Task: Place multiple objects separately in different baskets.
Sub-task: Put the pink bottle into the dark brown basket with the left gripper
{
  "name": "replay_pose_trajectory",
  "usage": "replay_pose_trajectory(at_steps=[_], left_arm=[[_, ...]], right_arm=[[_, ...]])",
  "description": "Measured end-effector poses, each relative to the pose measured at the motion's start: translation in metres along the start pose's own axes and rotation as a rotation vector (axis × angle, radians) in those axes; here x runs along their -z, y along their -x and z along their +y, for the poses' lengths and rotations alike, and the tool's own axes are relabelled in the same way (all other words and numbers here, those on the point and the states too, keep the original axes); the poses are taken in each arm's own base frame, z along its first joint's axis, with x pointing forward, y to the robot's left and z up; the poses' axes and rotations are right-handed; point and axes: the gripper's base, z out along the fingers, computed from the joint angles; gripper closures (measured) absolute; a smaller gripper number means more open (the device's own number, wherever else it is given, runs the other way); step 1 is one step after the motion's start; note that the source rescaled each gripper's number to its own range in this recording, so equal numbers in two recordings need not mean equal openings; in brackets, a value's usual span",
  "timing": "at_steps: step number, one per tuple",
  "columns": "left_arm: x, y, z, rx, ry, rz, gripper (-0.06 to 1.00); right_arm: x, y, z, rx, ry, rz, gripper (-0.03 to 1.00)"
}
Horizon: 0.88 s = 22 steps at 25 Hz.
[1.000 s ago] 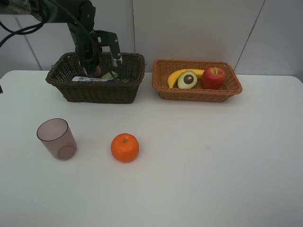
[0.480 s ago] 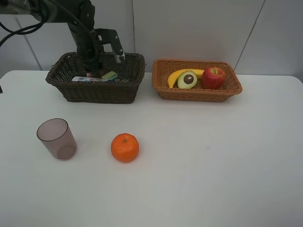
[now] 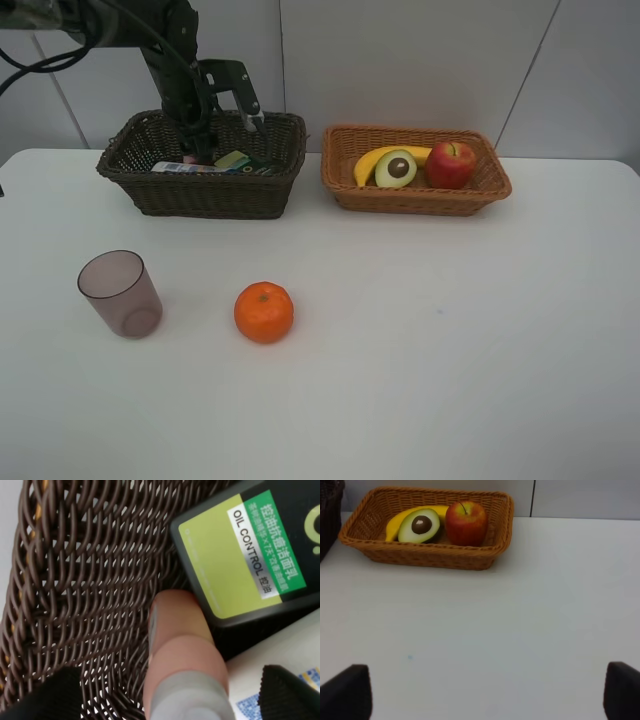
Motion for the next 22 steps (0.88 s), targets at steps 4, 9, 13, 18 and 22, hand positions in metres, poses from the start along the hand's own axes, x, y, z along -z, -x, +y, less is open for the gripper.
replay_pose_trajectory(at_steps=[4,9,13,18,22], left_arm=[[0.0,0.0,0.0,0.0,0.0,0.0,0.0],[0.0,0.0,0.0,0.008,-0.002,0.001,0.0],[0.007,0.0,0.002,0.014,0.003,-0.002,0.0],[0.025,0.0,0.007,0.027,0.015,-0.016,0.0],[0.041,0.0,0.01,0.043,0.009,-0.018,0.0]], right_arm=[[0.0,0.0,0.0,0.0,0.0,0.0,-0.01],[0.0,0.0,0.0,0.0,0.0,0.0,-0.01],[0.0,0.0,0.0,0.0,0.0,0.0,-0.01],[0.0,0.0,0.0,0.0,0.0,0.0,-0.01],[0.0,0.0,0.0,0.0,0.0,0.0,-0.01]])
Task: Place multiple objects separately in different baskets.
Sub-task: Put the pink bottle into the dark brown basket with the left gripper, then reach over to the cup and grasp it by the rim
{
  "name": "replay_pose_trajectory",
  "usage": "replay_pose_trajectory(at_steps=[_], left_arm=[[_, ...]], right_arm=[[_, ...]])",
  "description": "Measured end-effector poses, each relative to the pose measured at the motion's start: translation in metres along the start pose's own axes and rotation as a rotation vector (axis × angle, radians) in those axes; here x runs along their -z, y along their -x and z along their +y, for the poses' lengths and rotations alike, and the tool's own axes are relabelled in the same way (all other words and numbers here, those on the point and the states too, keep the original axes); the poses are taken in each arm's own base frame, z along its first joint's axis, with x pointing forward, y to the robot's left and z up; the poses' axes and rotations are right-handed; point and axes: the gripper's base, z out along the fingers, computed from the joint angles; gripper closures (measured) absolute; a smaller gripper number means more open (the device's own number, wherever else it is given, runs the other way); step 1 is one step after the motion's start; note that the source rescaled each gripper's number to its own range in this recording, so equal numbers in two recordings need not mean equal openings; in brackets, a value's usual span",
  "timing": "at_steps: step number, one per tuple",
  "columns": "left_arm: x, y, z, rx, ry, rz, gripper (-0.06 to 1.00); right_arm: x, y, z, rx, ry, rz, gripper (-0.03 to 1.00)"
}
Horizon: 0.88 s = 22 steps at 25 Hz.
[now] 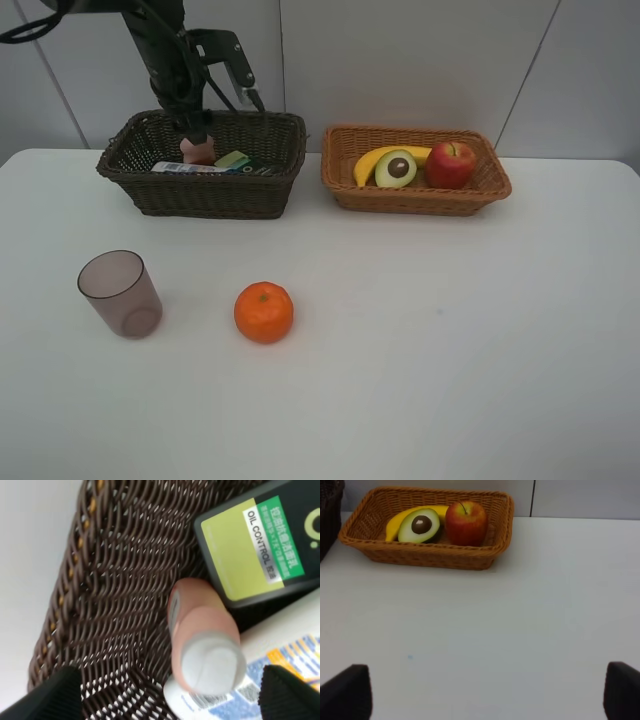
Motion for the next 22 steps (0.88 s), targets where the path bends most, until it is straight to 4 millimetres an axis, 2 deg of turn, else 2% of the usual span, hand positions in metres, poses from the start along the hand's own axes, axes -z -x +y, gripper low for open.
replay_pose_trajectory(at_steps=[10,22], left_arm=[[0.042,-0.006,0.004,0.116,-0.03,0.027,0.0],[0.086,-0.017,0.0,0.293,-0.114,0.101,0.0]], right_arm=[[0.0,0.0,0.0,0.0,0.0,0.0,-0.01],[0.0,0.0,0.0,0.0,0.001,0.0,-0.01]])
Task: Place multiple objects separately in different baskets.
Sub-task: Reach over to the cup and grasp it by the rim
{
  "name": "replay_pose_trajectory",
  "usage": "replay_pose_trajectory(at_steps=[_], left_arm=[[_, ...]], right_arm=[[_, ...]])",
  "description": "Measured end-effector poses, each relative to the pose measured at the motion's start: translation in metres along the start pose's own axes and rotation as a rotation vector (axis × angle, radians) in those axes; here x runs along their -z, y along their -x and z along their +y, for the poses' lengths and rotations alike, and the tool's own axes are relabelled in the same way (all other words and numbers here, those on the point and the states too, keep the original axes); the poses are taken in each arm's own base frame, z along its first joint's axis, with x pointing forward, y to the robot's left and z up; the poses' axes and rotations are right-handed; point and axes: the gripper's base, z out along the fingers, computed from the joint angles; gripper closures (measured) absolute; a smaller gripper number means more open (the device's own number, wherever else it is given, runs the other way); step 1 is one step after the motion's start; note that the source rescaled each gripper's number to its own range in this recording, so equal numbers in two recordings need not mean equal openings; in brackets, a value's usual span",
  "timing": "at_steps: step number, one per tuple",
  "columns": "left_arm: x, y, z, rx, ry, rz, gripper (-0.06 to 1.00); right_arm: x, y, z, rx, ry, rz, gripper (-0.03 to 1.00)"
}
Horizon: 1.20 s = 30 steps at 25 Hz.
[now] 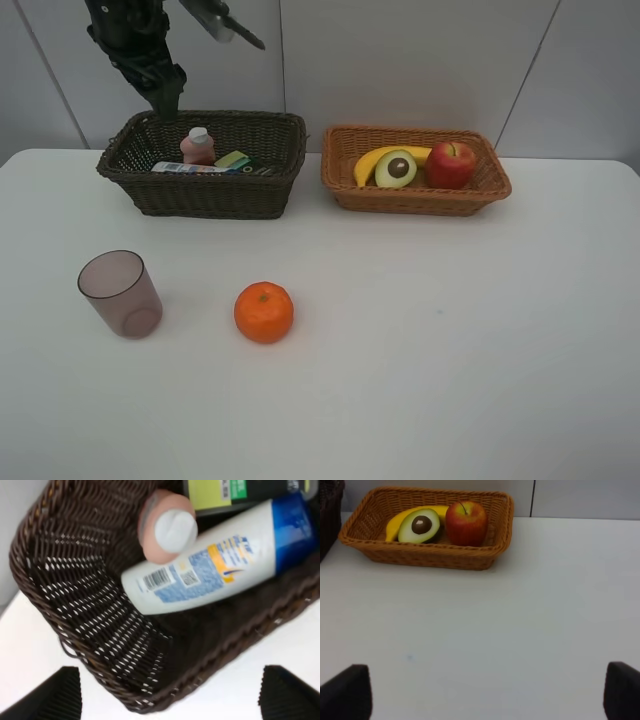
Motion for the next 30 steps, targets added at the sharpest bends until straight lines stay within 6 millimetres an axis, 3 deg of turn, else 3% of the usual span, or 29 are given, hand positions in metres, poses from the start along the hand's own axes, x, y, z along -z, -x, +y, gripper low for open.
replay_pose_trajectory(at_steps=[6,11,22,30], left_arm=[[0.017,-0.002,-0.006,0.109,-0.059,-0.05,0.0],[0.034,-0.017,-0.013,0.138,-0.078,-0.056,0.0],[0.047,-0.068,-0.039,0.213,-0.113,0.03,0.0],[0.044,-0.114,-0.064,0.263,-0.144,0.112,0.0]], right_arm=[[0.0,0.0,0.0,0.0,0.0,0.0,-0.01],[0.0,0.0,0.0,0.0,0.0,0.0,-0.01],[0.0,0.0,0.0,0.0,0.0,0.0,-0.01],[0.0,0.0,0.0,0.0,0.0,0.0,-0.01]])
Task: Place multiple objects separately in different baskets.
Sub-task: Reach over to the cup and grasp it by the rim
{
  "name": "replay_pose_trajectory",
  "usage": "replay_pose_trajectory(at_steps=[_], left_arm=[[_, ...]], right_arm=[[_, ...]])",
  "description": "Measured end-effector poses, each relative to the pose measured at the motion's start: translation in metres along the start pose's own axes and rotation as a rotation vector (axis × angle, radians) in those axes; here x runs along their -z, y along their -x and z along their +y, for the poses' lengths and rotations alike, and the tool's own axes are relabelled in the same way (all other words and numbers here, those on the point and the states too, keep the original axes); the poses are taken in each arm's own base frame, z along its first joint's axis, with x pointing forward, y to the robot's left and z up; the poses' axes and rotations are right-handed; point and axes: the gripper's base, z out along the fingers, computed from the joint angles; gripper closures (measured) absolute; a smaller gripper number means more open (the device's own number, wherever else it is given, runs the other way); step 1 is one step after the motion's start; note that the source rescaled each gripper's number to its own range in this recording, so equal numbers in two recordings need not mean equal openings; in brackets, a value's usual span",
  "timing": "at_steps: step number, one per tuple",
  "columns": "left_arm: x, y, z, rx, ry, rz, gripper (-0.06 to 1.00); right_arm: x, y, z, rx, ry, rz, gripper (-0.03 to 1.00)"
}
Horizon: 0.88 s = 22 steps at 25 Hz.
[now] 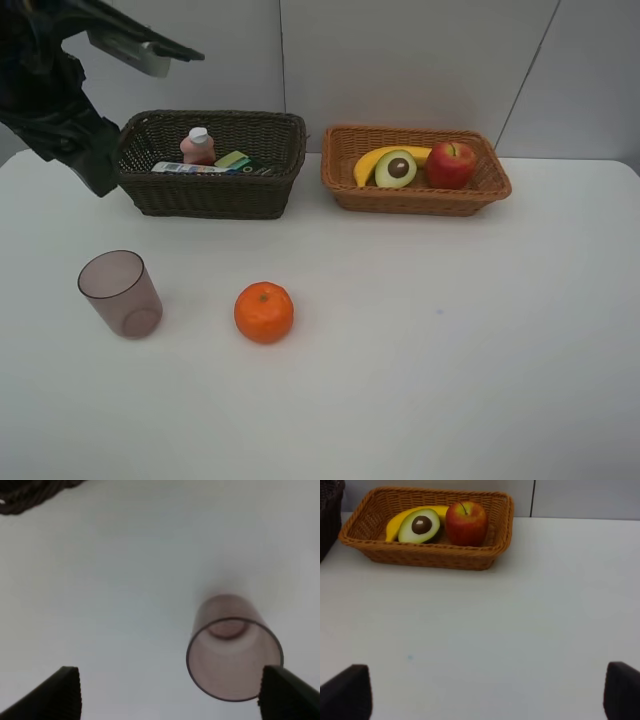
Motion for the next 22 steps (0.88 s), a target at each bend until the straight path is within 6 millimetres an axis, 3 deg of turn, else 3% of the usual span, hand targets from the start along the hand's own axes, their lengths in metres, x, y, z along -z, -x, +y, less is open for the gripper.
replay_pose_trajectory(at_steps=[9,22], left_arm=[[-0.033,-0.034,-0.008,0.056,-0.017,0.081,0.0],[-0.07,-0.055,0.001,0.118,-0.01,0.055,0.0]], right_arm=[[0.0,0.0,0.0,0.0,0.0,0.0,-0.01],[0.0,0.0,0.0,0.0,0.0,0.0,-0.01]])
